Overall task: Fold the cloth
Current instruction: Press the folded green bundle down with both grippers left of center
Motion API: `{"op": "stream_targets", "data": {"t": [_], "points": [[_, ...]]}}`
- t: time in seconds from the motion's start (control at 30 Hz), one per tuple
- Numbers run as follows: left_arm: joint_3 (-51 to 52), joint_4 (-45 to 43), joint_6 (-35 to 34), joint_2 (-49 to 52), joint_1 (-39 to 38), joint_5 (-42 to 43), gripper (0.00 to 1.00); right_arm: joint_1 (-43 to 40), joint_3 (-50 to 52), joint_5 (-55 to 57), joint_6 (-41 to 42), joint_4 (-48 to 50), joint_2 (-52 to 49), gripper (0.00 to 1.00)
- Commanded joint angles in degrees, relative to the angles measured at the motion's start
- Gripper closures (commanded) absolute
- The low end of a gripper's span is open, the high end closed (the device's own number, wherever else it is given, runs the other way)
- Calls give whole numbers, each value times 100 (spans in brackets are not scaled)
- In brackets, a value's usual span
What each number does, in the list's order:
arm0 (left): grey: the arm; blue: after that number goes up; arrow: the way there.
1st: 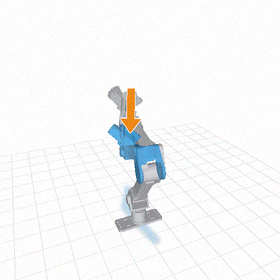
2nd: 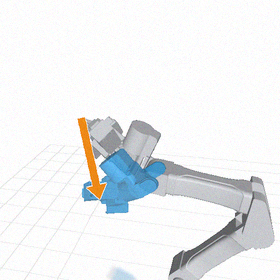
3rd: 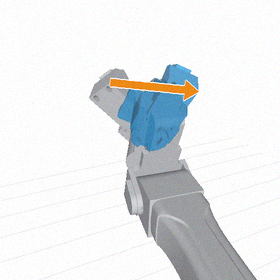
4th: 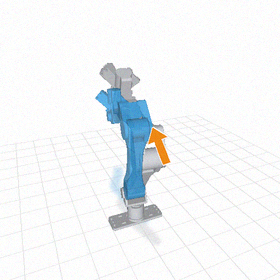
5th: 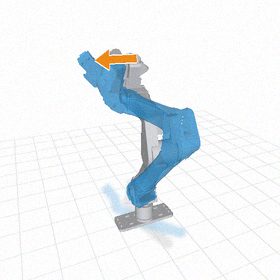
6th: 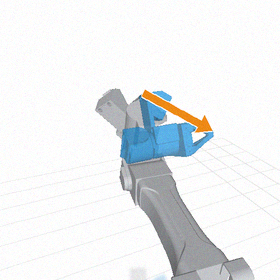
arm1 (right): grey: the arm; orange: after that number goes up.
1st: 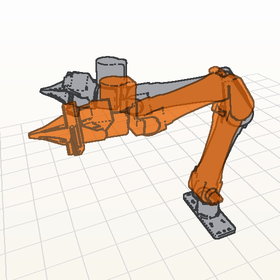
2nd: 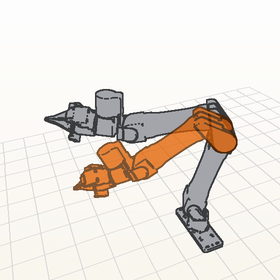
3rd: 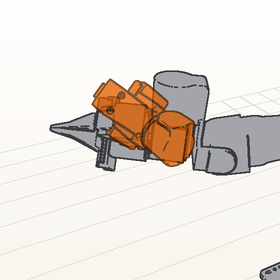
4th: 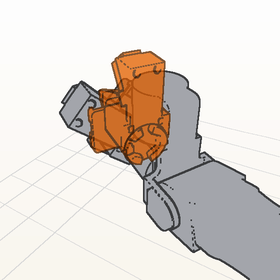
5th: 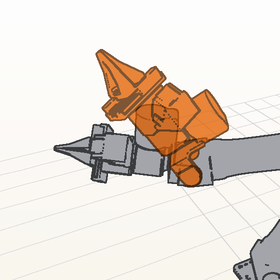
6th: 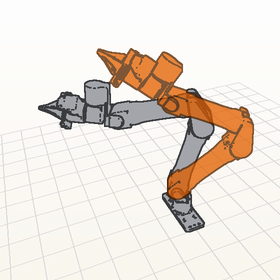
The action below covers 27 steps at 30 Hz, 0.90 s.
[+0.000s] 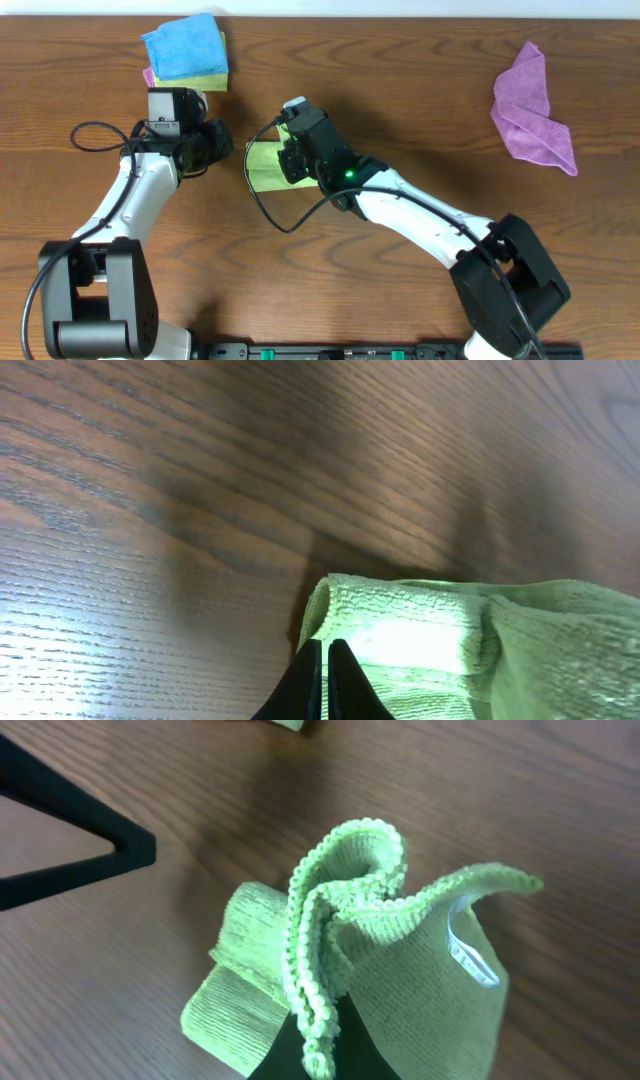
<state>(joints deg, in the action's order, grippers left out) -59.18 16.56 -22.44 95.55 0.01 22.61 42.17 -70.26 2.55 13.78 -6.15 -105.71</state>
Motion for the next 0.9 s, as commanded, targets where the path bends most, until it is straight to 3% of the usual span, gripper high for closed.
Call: {"op": "stream_targets", "data": {"t": [0.0,0.43,0.87], "points": [[-98,35,68,-92,42,-79,94,90,-234,197,-232,-52,-39,99],[-98,339,66,-76,42,-444,94,275,-938,201,-662,-699,-435,99],[-98,428,68,-76,308,-522,94,595,-1073,192,-723,-684,-957,99]]}}
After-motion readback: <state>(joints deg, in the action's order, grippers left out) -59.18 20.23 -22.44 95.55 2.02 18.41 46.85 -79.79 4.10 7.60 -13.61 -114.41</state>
